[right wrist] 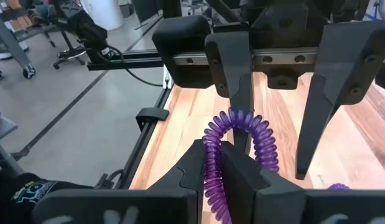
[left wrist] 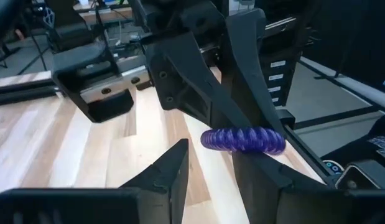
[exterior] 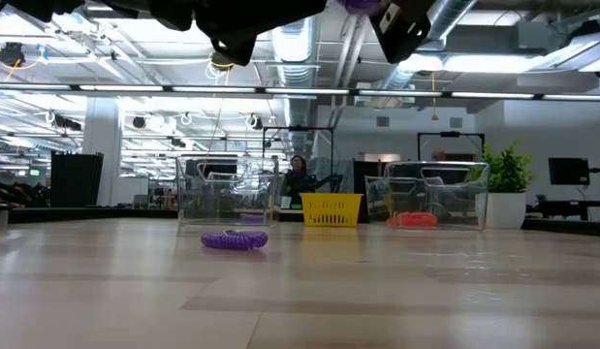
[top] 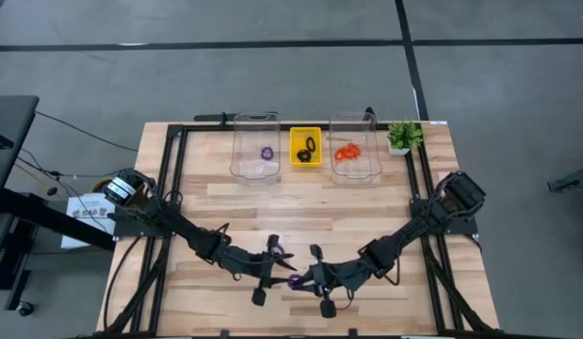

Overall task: Sort spring keychains
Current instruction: Put the right purple spring keychain into the left transparent bin

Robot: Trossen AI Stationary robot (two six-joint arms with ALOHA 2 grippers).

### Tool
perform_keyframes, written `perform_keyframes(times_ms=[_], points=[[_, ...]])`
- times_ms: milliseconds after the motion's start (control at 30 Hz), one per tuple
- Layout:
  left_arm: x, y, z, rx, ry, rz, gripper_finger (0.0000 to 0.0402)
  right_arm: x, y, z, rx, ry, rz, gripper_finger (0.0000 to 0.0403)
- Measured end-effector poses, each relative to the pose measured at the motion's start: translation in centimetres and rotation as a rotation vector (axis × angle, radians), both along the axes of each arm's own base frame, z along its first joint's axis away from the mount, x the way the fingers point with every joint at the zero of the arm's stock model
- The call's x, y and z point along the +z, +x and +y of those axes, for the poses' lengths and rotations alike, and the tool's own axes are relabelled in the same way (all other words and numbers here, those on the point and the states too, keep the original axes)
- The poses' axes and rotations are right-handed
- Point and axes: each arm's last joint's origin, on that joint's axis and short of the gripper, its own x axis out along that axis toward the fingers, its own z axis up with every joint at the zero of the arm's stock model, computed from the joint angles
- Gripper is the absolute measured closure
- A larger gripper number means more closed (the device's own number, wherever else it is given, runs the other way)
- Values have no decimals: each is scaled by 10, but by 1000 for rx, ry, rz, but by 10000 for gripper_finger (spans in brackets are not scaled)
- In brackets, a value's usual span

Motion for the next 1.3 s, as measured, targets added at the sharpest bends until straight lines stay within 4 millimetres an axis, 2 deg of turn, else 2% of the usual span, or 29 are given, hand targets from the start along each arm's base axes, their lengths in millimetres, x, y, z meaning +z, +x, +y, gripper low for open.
perform_keyframes(times_ms=[700, 867, 1300], points=[[-1, -1, 0, -1, -58, 31, 279, 2, -2, 4, 5, 22, -5, 372], [-3, -1, -2, -69, -66, 55, 278, 2, -2, 4, 6, 23, -5, 369], [-3, -2, -2, -73, -62, 55, 222, 3, -2, 4, 5, 31, -17, 369]])
